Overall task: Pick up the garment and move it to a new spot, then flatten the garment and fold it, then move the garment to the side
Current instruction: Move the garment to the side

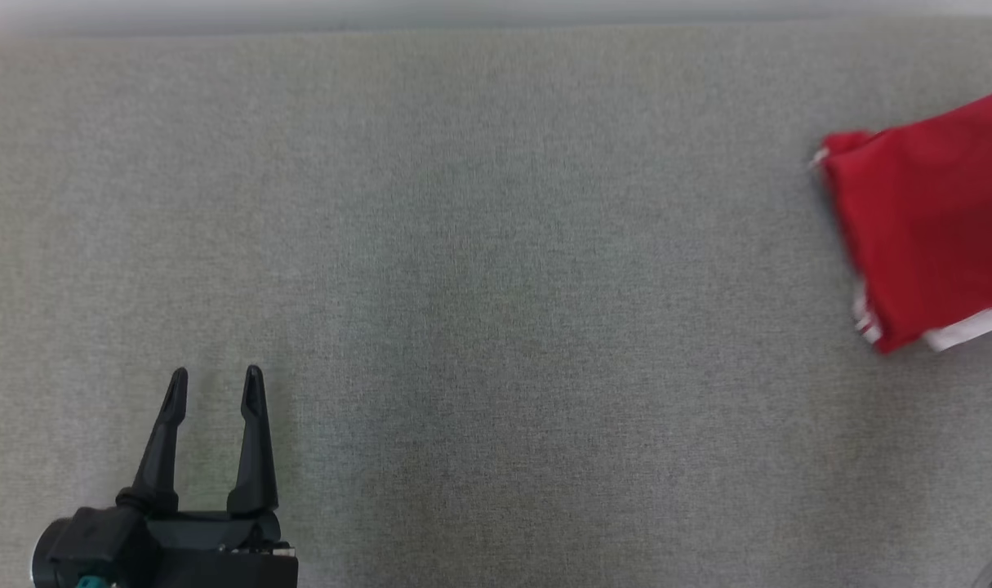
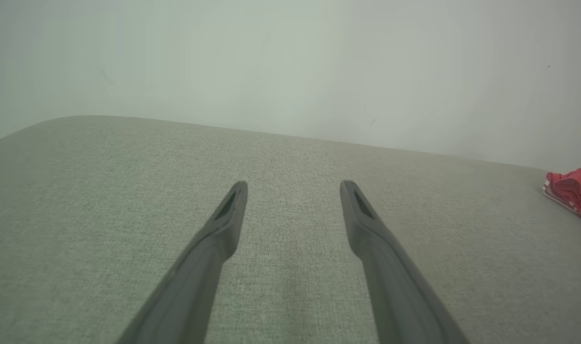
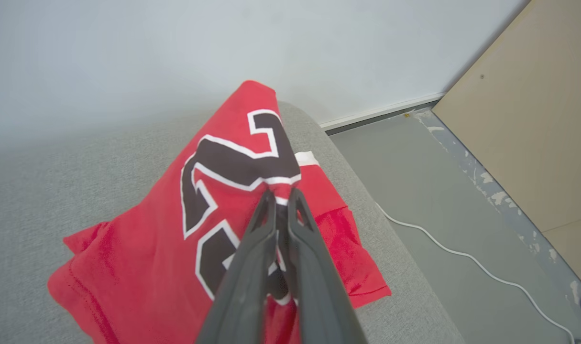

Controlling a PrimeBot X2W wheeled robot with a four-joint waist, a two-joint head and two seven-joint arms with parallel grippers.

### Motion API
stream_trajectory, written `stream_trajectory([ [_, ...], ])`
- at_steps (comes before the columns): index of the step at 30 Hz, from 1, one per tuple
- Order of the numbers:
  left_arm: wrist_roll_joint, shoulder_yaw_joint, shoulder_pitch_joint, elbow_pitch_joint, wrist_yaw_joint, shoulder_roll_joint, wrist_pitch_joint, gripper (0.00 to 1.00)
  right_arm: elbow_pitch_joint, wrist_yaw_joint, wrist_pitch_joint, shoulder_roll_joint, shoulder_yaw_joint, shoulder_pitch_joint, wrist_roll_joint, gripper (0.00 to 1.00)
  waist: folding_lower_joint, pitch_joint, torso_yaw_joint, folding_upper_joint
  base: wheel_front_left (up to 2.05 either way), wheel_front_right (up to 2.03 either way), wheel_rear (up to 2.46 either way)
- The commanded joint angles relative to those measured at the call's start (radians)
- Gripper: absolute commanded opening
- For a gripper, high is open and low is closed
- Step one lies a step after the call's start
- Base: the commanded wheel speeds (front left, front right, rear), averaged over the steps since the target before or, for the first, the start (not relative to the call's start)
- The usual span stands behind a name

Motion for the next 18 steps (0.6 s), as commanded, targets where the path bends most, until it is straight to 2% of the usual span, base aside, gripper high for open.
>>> stream_trajectory([
  [1,0.006,-0.003,-0.019,-0.001,-0.006,0.007,-0.003,1.00,-0.005,0.000,-0.007,-0.018,-0.015,-0.023,-0.017,0.00,-0.0002,0.058,-0.001,-0.0002,0.00,0.00,0.00],
  [7,0.006,-0.017,-0.046,0.000,-0.005,0.032,-0.003,1.00,-0.015,0.000,-0.033,-0.089,-0.111,-0.042,-0.081,0.00,-0.0002,0.123,0.004,-0.0002,0.00,0.00,0.00],
  [12,-0.002,-0.033,-0.060,-0.001,-0.006,0.060,-0.003,1.00,-0.029,0.000,-0.099,-0.110,-0.172,-0.030,-0.131,0.00,-0.0002,0.156,-0.006,-0.0002,0.00,0.00,0.00],
  [18,-0.006,-0.045,-0.069,-0.004,-0.005,0.094,-0.003,1.00,-0.011,0.000,-0.188,-0.106,-0.232,-0.029,-0.201,0.00,-0.0002,0.174,-0.018,-0.0002,0.00,0.00,0.00],
])
